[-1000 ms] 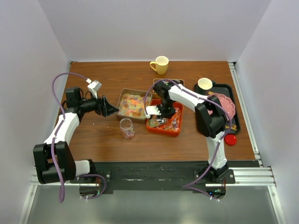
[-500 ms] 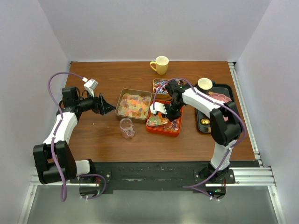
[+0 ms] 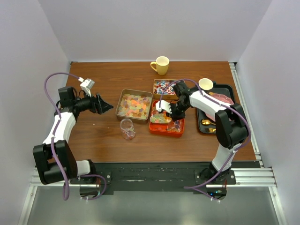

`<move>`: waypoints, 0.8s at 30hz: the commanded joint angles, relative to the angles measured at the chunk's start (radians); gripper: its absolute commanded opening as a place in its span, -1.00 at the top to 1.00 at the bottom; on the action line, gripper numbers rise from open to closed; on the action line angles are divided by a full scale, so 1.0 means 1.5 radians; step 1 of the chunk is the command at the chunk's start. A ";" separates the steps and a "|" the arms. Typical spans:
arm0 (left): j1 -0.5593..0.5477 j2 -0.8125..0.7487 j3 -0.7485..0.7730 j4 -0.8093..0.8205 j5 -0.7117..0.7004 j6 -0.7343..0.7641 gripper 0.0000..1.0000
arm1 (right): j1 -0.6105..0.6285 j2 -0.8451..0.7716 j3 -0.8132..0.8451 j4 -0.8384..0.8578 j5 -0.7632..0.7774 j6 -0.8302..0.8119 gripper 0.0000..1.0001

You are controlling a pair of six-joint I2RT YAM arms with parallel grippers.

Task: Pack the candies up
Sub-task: Scoop the fake candies from the storage box.

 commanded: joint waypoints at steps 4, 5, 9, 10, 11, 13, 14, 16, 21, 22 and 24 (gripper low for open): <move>0.012 -0.005 0.028 0.002 0.005 -0.003 -0.74 | -0.007 -0.053 -0.010 0.047 -0.030 0.028 1.00; 0.013 -0.006 0.028 0.001 0.006 -0.001 -0.74 | -0.006 -0.057 -0.009 0.042 -0.032 0.028 1.00; 0.015 -0.017 0.021 0.001 0.006 0.000 -0.74 | -0.009 -0.086 0.004 0.022 -0.032 0.026 1.00; 0.015 -0.022 0.019 0.002 0.003 -0.002 -0.75 | -0.009 -0.092 0.009 0.015 -0.034 0.026 1.00; 0.015 -0.026 0.014 0.003 -0.006 -0.002 -0.75 | -0.008 -0.098 0.015 -0.001 -0.034 0.026 1.00; 0.014 -0.034 0.010 0.000 -0.022 -0.001 -0.81 | -0.001 -0.109 0.043 -0.017 -0.029 0.030 1.00; 0.014 -0.036 0.008 0.000 -0.046 0.000 -0.83 | 0.002 -0.111 0.055 -0.035 -0.028 0.034 1.00; 0.014 -0.042 0.007 -0.006 -0.077 0.000 -0.87 | 0.016 -0.111 0.096 -0.057 -0.009 0.034 1.00; 0.015 -0.054 0.009 -0.008 -0.154 0.004 -0.88 | 0.060 -0.089 0.206 -0.142 0.029 0.028 1.00; 0.015 -0.057 0.009 -0.008 -0.164 0.003 -0.88 | 0.075 -0.081 0.226 -0.157 0.039 0.033 1.00; 0.016 -0.062 0.011 -0.007 -0.205 0.000 -0.87 | 0.094 -0.051 0.290 -0.207 0.056 0.035 1.00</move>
